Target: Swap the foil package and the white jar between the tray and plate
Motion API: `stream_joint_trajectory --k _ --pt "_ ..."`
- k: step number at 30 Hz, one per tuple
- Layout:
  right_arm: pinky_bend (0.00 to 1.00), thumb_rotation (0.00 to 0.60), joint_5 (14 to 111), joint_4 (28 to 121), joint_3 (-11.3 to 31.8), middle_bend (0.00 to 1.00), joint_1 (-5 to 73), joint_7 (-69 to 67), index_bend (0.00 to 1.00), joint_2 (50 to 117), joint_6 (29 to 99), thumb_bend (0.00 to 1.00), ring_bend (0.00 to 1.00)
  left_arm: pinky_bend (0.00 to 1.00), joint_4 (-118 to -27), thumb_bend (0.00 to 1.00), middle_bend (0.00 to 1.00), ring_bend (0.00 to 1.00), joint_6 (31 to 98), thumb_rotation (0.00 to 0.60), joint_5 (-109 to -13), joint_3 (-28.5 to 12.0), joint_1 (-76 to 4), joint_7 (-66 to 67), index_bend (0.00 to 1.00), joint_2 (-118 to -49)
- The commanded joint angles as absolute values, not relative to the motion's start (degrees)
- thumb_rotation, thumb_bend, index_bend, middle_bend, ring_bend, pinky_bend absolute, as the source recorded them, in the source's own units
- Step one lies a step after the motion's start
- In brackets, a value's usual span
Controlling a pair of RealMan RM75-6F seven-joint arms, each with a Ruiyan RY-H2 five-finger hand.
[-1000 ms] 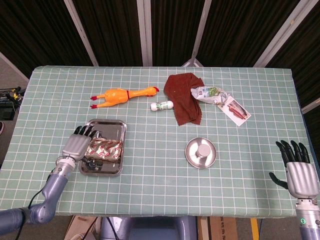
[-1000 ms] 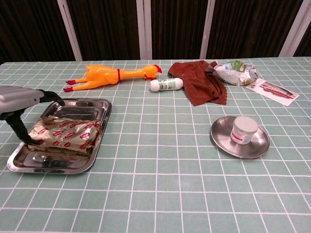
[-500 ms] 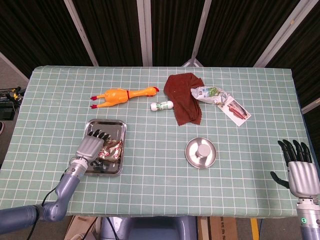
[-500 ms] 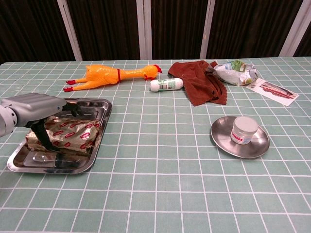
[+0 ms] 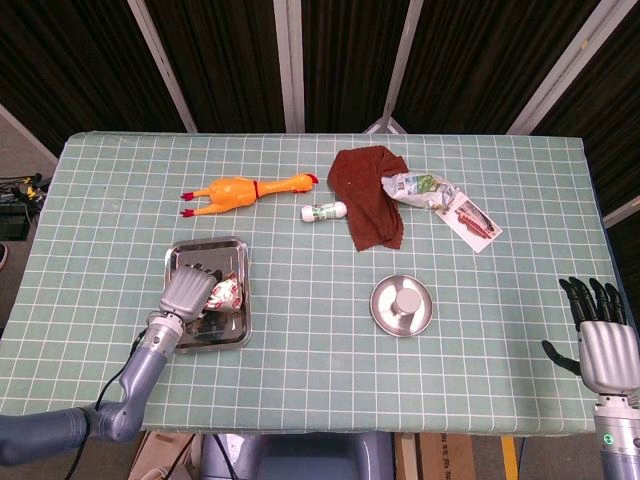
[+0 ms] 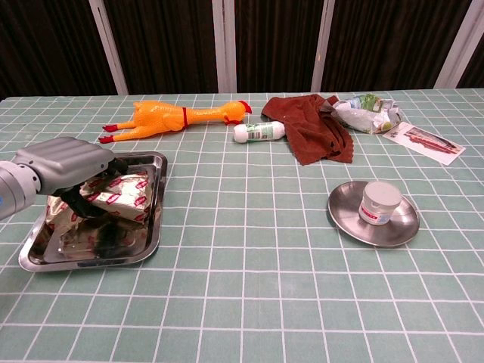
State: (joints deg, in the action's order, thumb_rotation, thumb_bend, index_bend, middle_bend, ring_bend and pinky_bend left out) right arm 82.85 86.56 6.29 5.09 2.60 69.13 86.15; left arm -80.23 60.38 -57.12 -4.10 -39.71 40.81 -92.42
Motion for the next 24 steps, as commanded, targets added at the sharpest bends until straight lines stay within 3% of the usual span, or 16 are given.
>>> stream_joint_trajectory --k 1,10,16,18,24 --pt "0.00 0.600 82.71 86.44 6.40 0.13 5.11 2.80 0.14 69.22 86.14 0.20 0.00 0.50 -80.36 0.49 0.49 0.36 60.38 0.600 -57.59 -4.42 -39.59 39.56 0.35 -92.40" --pt "0.00 0.600 81.95 85.82 6.58 0.13 5.21 3.34 0.14 69.78 85.56 0.20 0.00 0.51 -81.35 0.49 0.50 0.36 61.98 0.600 -67.68 -6.97 -40.78 28.75 0.36 -91.21" --pt "0.00 0.600 80.41 84.38 7.02 0.13 5.42 4.05 0.14 70.53 84.60 0.20 0.00 0.51 -80.76 0.49 0.50 0.36 58.38 0.600 -66.44 -11.46 -45.18 28.06 0.37 -93.38" --pt "0.00 0.600 79.24 83.54 7.46 0.13 5.40 4.54 0.14 70.75 84.28 0.20 0.00 0.51 -77.49 0.49 0.50 0.36 56.83 0.600 -66.20 -14.62 -49.23 29.05 0.37 -96.96" --pt "0.00 0.600 78.65 83.15 8.10 0.13 5.17 5.16 0.14 70.92 85.12 0.20 0.00 0.52 -68.13 0.48 0.50 0.36 54.47 0.600 -65.96 -16.35 -54.16 29.29 0.37 -103.77"
